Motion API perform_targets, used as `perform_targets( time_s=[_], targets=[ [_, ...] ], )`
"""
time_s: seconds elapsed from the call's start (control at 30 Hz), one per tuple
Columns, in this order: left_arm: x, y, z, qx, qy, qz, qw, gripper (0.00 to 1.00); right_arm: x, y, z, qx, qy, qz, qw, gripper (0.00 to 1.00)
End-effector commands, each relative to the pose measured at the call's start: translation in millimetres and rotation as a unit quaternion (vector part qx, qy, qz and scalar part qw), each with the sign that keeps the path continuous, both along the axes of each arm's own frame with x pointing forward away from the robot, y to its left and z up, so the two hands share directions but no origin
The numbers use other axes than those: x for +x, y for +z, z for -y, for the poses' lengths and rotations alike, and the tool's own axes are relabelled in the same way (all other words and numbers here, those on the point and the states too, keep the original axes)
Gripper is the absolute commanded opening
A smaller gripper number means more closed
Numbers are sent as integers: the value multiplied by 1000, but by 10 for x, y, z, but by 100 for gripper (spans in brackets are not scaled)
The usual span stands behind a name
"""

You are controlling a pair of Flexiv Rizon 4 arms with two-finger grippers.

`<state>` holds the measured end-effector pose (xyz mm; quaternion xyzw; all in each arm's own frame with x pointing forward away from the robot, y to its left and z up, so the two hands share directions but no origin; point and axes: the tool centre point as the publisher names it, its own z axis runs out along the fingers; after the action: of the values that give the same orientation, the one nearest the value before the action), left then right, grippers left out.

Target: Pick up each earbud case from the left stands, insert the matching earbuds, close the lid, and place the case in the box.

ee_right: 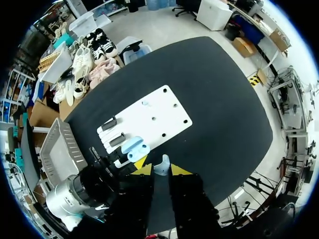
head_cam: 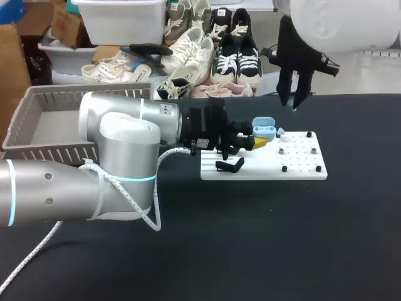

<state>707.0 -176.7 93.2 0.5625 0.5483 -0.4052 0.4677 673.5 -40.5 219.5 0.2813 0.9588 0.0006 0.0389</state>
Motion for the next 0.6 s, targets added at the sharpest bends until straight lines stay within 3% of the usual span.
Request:
perform_targets(
  time_s=[0.03,0.43,0.6],
  targets=[
    [-4,-8,-3,-2,1,1,1000,0,-107,-11,-56,3,1,19,1000,0],
    [-4,-8,-3,-2,1,1,1000,0,-112,-118,-303,45,9,20,999,0],
    [-4,-8,-3,-2,1,1,1000,0,-79,-193,-319,41,-2,10,999,0]
  ],
)
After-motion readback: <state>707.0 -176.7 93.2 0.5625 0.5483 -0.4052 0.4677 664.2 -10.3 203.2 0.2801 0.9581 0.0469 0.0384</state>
